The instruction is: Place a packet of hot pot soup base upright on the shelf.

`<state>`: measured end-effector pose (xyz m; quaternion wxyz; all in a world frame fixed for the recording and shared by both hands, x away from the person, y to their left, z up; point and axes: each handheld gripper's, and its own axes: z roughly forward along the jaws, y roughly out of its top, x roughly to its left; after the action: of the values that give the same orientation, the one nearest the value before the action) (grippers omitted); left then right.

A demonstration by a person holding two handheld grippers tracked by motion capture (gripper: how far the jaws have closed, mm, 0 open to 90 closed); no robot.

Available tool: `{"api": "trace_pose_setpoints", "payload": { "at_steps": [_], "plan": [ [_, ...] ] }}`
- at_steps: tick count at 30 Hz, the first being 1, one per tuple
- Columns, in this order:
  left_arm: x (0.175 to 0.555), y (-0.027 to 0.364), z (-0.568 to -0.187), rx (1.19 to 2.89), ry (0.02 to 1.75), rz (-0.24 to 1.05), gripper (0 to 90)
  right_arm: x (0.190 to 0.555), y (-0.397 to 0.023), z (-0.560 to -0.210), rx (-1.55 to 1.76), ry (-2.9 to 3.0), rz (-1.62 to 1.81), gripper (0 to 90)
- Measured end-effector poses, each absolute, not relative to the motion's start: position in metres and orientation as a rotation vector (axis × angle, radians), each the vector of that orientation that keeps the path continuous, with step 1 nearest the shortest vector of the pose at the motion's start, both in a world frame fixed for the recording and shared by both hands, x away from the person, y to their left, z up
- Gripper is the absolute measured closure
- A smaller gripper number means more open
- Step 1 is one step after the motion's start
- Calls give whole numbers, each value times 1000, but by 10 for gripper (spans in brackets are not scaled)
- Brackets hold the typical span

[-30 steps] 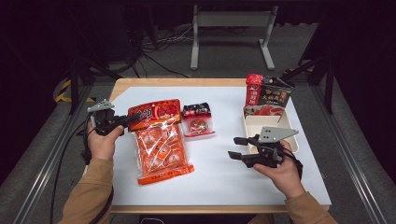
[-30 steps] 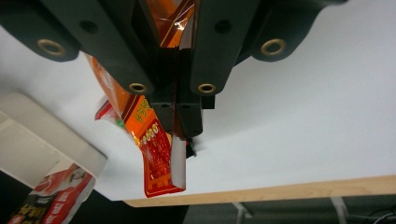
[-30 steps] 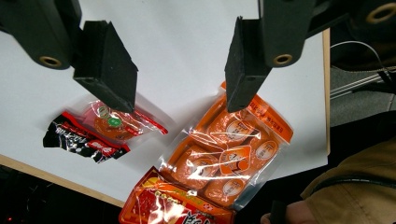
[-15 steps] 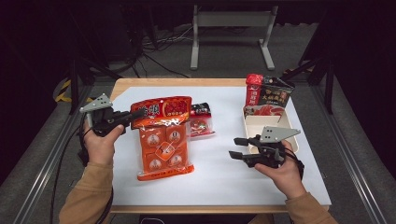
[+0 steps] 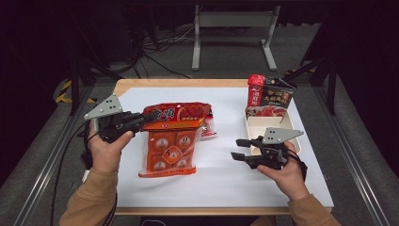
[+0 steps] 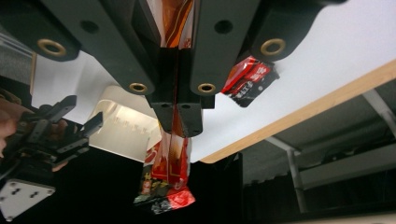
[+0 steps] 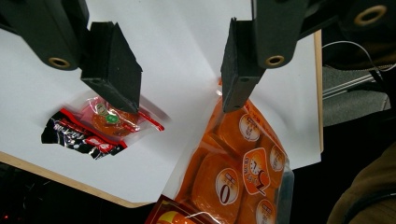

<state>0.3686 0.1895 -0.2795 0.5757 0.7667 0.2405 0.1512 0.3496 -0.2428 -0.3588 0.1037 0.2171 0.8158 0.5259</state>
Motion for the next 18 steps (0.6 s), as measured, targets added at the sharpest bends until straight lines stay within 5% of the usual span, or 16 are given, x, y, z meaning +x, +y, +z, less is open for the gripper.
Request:
{"api": "trace_pose_setpoints", "payload": {
  "at_steps": [18],
  "plan": [
    [342, 159, -257, 1810, 403, 391, 900, 350, -242, -358, 628, 2371, 1593, 403]
  ]
}}
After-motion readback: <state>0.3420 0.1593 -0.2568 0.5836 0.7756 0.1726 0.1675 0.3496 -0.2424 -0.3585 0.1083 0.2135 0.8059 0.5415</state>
